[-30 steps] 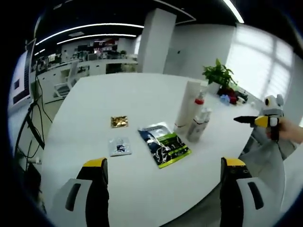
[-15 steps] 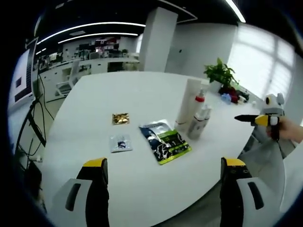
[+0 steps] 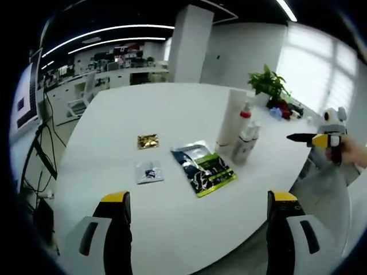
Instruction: Arrange the skincare products in the storage area until every visible bottle or jar stands upright without overlapping.
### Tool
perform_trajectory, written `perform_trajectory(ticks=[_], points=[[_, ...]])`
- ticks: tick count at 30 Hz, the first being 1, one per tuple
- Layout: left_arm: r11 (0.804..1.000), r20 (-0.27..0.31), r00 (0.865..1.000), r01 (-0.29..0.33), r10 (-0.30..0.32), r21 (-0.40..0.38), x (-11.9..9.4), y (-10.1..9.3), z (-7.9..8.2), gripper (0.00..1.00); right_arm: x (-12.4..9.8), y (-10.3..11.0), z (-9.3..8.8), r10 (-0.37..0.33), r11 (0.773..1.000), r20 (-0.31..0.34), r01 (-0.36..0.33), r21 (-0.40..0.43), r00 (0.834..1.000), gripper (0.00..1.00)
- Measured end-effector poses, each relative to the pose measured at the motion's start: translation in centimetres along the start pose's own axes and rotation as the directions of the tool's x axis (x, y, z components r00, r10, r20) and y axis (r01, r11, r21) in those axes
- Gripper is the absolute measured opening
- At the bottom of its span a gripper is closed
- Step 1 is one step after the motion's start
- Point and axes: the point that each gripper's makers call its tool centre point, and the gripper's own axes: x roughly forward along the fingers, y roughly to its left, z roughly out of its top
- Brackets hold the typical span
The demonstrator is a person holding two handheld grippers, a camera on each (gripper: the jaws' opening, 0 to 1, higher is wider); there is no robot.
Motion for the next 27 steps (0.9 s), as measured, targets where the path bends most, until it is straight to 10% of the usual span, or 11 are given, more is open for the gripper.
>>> perform_trajectory(ticks=[27], points=[[0.99,-0.215,0.967,-0.136,0.137,0.023,7.0,6.6,-2.3,0.89,1.1,-1.5,-1.5,-0.042,0.999,-0.048,0.043,0.016,0.998,0.99]])
